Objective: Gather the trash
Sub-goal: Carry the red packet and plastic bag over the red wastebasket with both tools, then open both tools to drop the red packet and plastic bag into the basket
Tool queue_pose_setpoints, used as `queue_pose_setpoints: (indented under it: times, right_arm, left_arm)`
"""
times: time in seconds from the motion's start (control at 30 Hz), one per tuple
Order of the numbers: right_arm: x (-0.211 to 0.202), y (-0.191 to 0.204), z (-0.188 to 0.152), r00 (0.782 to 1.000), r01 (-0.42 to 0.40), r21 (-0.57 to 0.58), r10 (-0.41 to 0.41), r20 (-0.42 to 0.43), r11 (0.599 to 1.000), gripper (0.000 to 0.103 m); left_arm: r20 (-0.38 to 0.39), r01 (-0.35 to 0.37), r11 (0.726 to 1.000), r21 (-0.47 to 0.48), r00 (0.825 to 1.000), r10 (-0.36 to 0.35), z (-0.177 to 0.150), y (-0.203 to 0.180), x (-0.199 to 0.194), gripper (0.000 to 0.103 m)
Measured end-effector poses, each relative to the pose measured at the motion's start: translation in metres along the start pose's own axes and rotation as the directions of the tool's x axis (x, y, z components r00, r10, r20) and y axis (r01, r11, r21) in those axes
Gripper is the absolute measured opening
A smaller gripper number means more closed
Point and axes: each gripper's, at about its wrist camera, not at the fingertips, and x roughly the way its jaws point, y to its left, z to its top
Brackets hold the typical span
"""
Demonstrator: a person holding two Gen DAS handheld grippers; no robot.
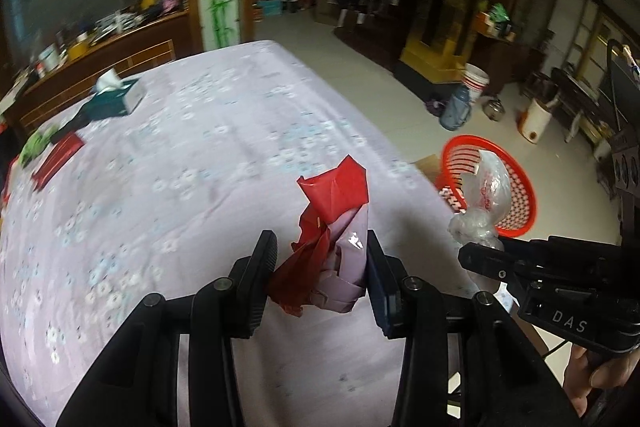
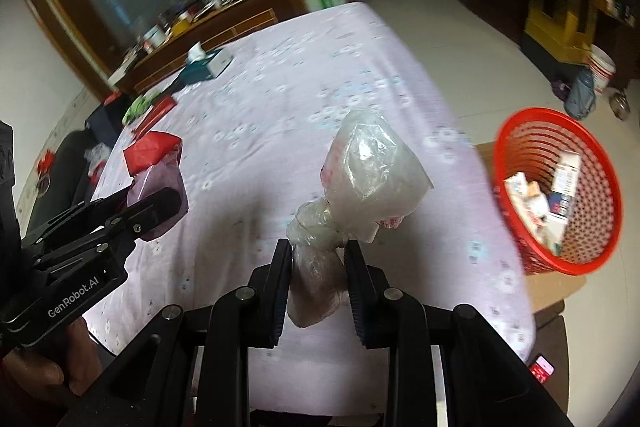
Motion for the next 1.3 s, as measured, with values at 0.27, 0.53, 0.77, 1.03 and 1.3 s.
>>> queue_pose_setpoints:
  times: [0.27, 0.53, 0.77, 1.03, 1.3]
  right_arm:
    - [-0.033, -0.048, -0.002, 0.998, 0.031, 0.098, -0.036, 0.051, 0.995, 0.029]
    - [-0.055, -0.099, -0.009, 0.993, 0.072, 0.196, -0.090, 0.080, 0.978, 0.029]
    - [-0.075, -0.153, -0.007, 0.984, 0.124, 0.288, -0.156, 0.091, 0.950, 0.029]
    - [-0.078, -0.210, 0.013, 0.980, 0.148, 0.329, -0.184, 0.080, 0.933, 0.029]
    - [-0.056, -0.243, 0.032, 0.985, 0.144, 0.308, -0.165, 0.044, 0.940, 0.030]
  left_arm:
    - [-0.008, 0.060, 0.995, 0.079, 0.998, -0.060, 0.017, -0.048, 0.013, 0.041]
    - [-0.047, 0.153, 0.978, 0.144, 0.988, -0.148, 0.037, -0.097, 0.040, 0.041]
    - [-0.089, 0.237, 0.954, 0.184, 0.971, -0.224, 0.061, -0.143, 0.073, 0.041]
    - [-0.126, 0.280, 0.937, 0.208, 0.958, -0.258, 0.079, -0.189, 0.118, 0.042]
    - [-0.135, 0.262, 0.940, 0.217, 0.962, -0.237, 0.082, -0.206, 0.145, 0.042]
